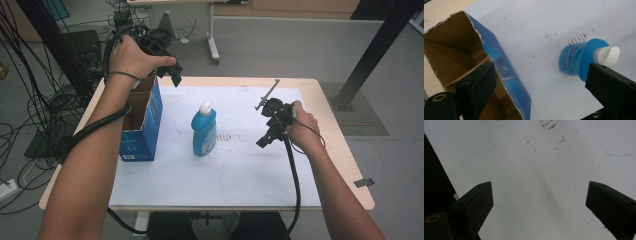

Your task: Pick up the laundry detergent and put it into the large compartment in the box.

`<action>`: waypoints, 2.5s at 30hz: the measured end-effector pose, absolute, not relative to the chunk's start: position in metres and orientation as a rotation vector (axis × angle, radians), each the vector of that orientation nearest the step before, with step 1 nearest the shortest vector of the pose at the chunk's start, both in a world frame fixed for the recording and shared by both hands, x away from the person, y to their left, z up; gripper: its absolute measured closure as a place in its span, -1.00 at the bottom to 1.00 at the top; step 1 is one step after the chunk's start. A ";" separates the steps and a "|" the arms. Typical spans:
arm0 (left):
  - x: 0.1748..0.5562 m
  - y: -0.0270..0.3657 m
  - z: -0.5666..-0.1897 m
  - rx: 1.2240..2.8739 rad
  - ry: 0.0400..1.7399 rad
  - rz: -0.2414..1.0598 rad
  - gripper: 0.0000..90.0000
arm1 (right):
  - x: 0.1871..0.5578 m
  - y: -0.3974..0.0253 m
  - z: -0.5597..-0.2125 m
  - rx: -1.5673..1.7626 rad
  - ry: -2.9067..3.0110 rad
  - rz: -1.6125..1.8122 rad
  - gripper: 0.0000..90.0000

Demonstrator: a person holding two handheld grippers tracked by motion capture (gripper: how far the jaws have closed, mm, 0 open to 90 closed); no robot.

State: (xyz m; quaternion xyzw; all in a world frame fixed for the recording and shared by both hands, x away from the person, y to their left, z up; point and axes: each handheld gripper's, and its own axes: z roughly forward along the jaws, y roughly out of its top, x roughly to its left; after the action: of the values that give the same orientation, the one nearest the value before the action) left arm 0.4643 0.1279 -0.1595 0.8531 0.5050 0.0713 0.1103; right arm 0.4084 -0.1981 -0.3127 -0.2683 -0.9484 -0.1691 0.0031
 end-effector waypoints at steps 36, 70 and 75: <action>0.449 0.114 -0.160 2.466 1.367 0.167 -0.78 | 0.409 -0.205 -0.323 -0.862 -2.956 -0.506 -0.85; 0.443 0.063 -0.190 2.524 1.239 0.103 -0.80 | 0.410 -0.205 -0.324 -0.876 -2.955 -0.498 -0.85; 0.443 0.061 -0.195 2.525 1.240 0.095 -0.81 | 0.410 -0.205 -0.325 -0.873 -2.957 -0.493 -0.85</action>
State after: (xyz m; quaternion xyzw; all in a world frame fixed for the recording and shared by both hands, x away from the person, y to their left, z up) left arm 0.4428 0.0614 -0.1948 0.8851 0.4347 0.0332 0.1628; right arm 0.4099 -0.2047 -0.3247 -0.2796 -0.9470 -0.1579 0.0095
